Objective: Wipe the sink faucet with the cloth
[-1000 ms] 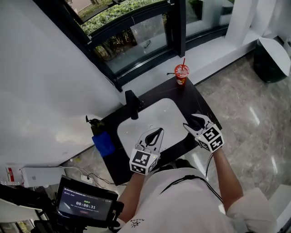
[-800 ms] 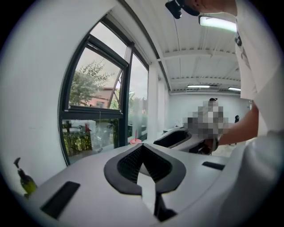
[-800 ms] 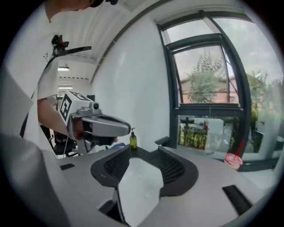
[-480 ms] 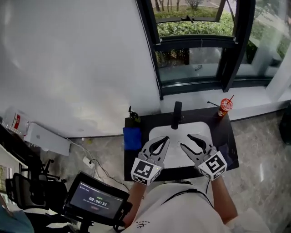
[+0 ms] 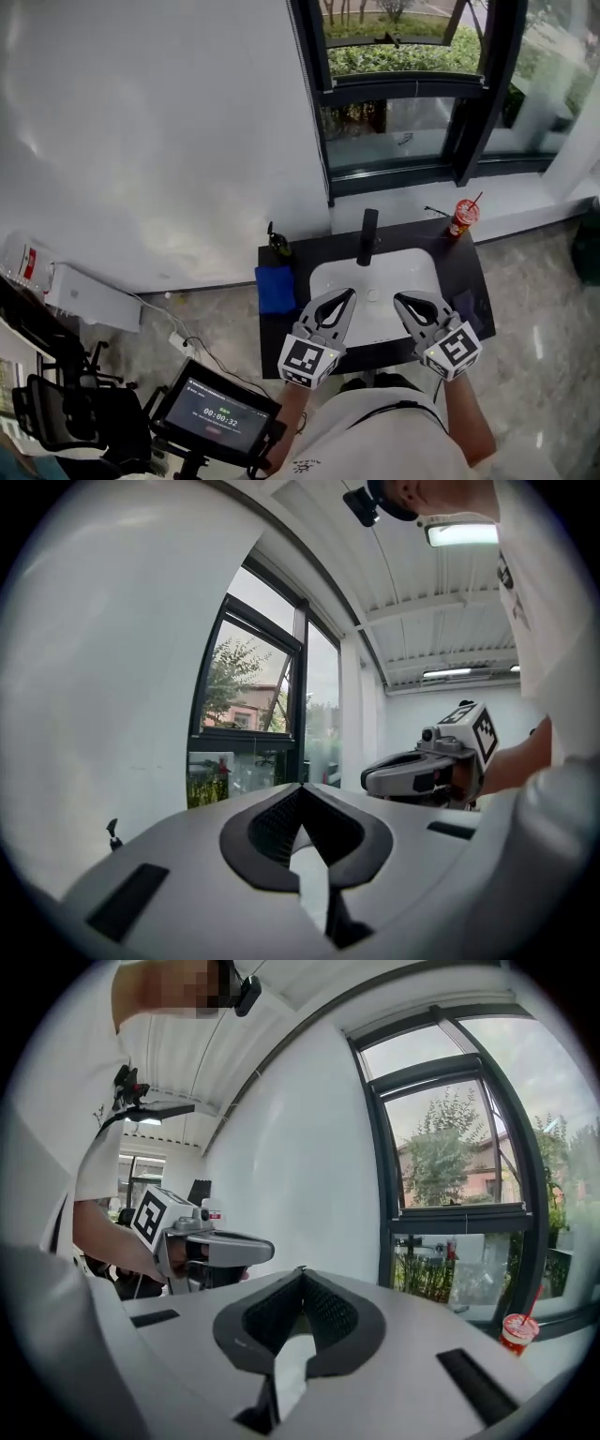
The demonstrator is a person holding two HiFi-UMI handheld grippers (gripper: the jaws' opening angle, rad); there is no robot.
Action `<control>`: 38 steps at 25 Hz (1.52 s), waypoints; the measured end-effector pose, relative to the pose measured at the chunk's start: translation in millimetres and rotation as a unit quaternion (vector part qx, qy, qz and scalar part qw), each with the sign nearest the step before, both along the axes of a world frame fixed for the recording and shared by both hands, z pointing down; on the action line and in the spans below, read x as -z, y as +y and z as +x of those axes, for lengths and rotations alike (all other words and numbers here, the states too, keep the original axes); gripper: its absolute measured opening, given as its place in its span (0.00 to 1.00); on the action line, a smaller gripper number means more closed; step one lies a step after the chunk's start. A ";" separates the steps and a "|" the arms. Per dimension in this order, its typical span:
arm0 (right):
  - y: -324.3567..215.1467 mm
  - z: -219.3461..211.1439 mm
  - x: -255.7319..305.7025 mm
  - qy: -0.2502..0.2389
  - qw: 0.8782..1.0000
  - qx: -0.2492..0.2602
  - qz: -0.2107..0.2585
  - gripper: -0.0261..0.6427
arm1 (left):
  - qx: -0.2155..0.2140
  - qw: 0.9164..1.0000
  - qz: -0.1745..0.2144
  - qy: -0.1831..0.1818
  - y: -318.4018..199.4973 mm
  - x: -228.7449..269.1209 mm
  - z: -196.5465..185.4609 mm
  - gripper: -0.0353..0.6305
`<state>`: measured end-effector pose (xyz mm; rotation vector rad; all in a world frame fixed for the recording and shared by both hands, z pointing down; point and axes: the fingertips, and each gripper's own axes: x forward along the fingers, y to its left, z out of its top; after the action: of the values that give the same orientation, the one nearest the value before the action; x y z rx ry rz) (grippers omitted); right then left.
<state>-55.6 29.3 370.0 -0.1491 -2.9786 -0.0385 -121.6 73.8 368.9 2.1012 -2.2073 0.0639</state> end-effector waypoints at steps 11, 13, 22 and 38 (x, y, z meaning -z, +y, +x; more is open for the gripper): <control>25.4 84.8 20.6 -0.023 1.000 -0.004 -0.009 0.05 | -0.031 0.999 0.005 -0.024 3.0 23.6 86.2 0.04; 37.1 110.0 23.0 -0.028 1.000 0.005 -0.002 0.05 | -0.023 0.999 0.006 -0.024 12.2 23.8 111.7 0.04; 107.9 284.6 -10.3 -0.026 0.999 0.028 -0.020 0.05 | -0.003 1.000 -0.019 -0.018 80.7 -9.8 301.8 0.04; 177.7 397.0 32.5 -0.051 0.998 0.043 -0.010 0.05 | 0.036 0.999 0.004 -0.023 174.0 30.3 408.1 0.04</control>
<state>341.4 206.9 337.5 -0.2851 -3.0739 -0.0267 286.5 247.8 338.7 2.0413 -2.3106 0.0985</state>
